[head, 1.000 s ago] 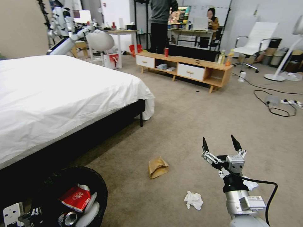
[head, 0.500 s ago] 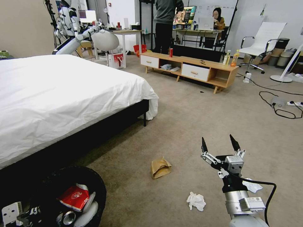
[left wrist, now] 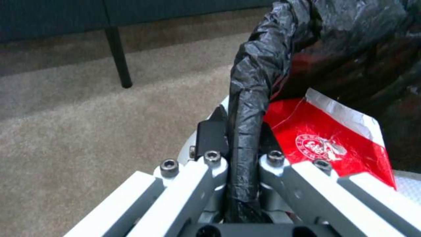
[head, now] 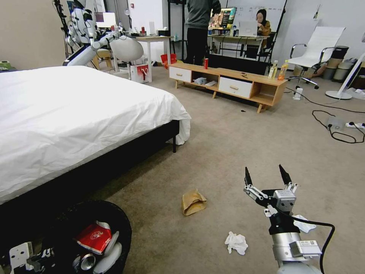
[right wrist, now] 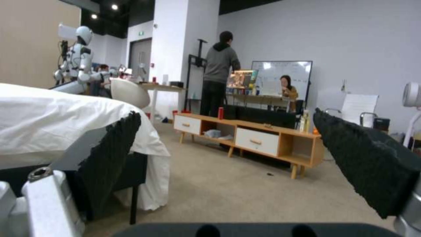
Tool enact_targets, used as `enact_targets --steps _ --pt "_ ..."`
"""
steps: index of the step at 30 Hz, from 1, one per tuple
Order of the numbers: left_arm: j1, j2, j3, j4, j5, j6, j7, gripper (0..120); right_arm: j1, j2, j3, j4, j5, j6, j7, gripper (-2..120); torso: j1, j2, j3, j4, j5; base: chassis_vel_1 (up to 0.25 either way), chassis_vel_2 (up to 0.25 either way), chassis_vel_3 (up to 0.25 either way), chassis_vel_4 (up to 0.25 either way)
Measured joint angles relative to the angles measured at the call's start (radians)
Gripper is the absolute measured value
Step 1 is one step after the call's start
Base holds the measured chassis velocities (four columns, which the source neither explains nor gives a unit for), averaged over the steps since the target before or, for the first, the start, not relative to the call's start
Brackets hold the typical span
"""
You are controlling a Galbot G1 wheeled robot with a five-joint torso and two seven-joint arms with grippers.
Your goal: Pick up the trash bin and place the garbage on the floor into it.
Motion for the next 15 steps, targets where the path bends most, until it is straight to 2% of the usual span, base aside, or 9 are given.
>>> enact_targets --steps 12,15 --pt "-0.003 0.001 -0.007 0.002 0.002 -0.002 0.012 3 0.001 0.001 0.003 0.0 0.001 0.0 0.0 100 0.0 0.0 0.0 0.0 0.0 0.0 0.0 0.0 0.0" --pt "-0.003 0.001 -0.011 0.002 0.002 -0.001 0.014 3 0.004 0.002 0.001 -0.001 0.001 0.0 0.0 100 0.0 0.0 0.0 0.0 0.0 -0.056 -0.044 -0.068 -0.05"
